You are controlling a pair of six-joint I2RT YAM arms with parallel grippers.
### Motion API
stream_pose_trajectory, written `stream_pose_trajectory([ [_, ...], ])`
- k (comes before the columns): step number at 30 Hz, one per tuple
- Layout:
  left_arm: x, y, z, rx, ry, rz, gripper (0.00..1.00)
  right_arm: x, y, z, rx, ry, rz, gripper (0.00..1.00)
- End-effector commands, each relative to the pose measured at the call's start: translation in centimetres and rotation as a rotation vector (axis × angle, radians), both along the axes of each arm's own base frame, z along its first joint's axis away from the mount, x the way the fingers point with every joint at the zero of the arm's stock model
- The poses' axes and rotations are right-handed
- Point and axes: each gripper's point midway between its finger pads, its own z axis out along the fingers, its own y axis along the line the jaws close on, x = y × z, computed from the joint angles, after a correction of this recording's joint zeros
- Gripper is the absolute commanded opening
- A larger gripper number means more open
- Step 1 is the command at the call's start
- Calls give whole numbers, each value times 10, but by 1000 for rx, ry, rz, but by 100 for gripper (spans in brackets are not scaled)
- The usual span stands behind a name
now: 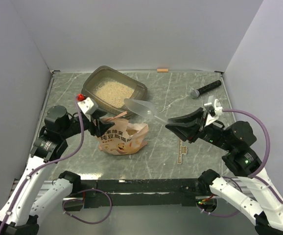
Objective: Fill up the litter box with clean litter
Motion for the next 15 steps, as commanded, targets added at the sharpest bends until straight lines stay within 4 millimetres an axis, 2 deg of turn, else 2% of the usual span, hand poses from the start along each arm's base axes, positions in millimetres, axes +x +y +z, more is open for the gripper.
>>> stream_pose_trajectory([
  [1, 9, 8, 17, 138, -193, 41, 66, -6, -12, -5, -62, 0, -37, 0],
  [5, 11, 0, 13, 183, -202, 0, 68, -13, -16, -14, -91, 17, -28, 0],
  [10, 19, -11, -13, 228, -125, -55, 67, -14, -21, -35, -138, 77, -47, 0],
  [15, 17, -15, -29, 257, -115, -74, 66, -19, -30, -37, -166, 87, -75, 0],
])
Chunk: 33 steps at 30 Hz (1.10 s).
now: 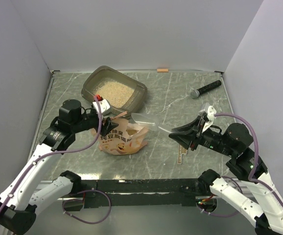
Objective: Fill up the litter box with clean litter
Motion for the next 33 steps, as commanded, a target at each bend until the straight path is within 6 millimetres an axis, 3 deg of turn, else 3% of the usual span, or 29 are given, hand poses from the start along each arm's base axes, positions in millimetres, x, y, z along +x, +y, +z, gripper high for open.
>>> stream_pose_trajectory([
  [1, -3, -1, -1, 30, -51, -26, 66, -9, -14, 14, -2, -37, -32, 0],
  [5, -10, -5, -7, 47, -13, -60, 59, -12, -17, 12, -17, -29, -37, 0],
  [9, -16, -6, -17, 61, 42, -73, 41, -7, -21, 4, -80, 30, -67, 0],
  [11, -19, -7, -26, 67, 67, -75, 38, -4, -18, 1, -98, 53, -65, 0],
  [15, -26, -8, -40, 68, 114, -72, 1, -1, -15, 3, -140, 92, -54, 0],
  [19, -31, -6, -45, 52, 104, -37, 1, 2, -13, -2, -203, 156, -46, 0],
  [24, -47, -3, -31, -28, 41, -24, 1, 7, -10, 4, -240, 184, -38, 0],
  [33, -68, 7, -25, -101, -17, -19, 1, 22, 12, 3, -258, 300, 0, 0],
])
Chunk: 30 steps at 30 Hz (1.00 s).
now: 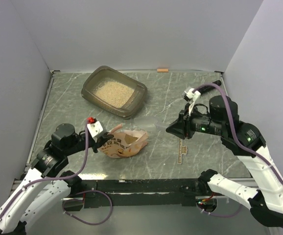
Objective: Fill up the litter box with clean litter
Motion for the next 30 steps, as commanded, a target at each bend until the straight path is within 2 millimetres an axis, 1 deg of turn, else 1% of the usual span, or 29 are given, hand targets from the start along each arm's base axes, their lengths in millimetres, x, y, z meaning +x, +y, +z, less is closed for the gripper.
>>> stream_pose_trajectory([
  [1, -4, 4, 7, -49, -9, 29, 1, 1, 10, 11, 20, 51, 19, 0],
  [5, -7, 8, 15, -82, -36, 47, 1, 2, 17, 1, 18, 106, 36, 0],
  [9, -6, 9, 13, -95, -49, 61, 1, 4, 26, -7, 8, 158, 51, 0],
  [13, -4, 9, 15, -96, -60, 69, 1, 3, 31, -13, -17, 182, 64, 0],
  [18, -2, 3, 13, -98, -38, 55, 1, 1, 37, -26, -82, 212, 97, 0],
  [21, 1, 1, 13, -93, -34, 55, 1, 1, 37, -34, -119, 222, 109, 0],
  [27, 9, 2, 13, -86, -35, 87, 1, -4, 36, -47, -169, 254, 143, 0],
  [30, 11, -3, 12, -93, -25, 77, 1, 0, 39, -54, -196, 285, 143, 0],
])
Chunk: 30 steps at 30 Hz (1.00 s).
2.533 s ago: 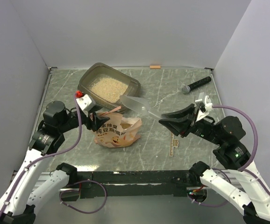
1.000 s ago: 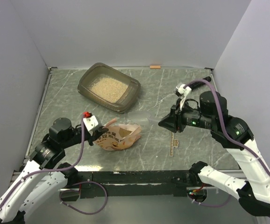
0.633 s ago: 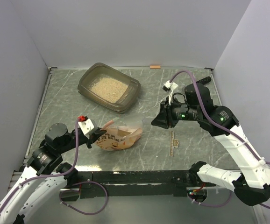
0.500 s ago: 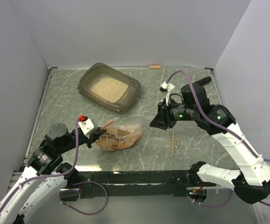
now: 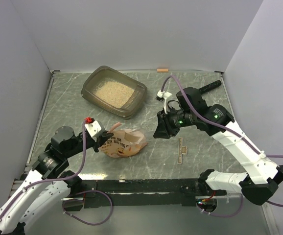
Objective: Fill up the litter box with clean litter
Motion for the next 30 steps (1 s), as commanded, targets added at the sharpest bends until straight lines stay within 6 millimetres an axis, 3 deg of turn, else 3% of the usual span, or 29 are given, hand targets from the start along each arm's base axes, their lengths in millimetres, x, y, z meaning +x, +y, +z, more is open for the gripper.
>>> stream_pose_trajectory([
  [1, 7, -6, 11, -39, -10, 7, 1, -1, 1, 3, -34, 16, 22, 0],
  [11, -2, -9, 15, -122, -66, -26, 1, 28, 27, -27, -102, 165, -75, 0],
  [16, -3, -10, 13, -145, -45, -22, 1, 34, 33, -29, -150, 237, -98, 0],
  [23, -7, -17, 8, -136, -22, -42, 1, 33, 17, -49, -329, 342, -156, 0],
  [30, 1, -23, -8, -84, 37, -19, 1, 33, 22, -86, -392, 442, -153, 0],
])
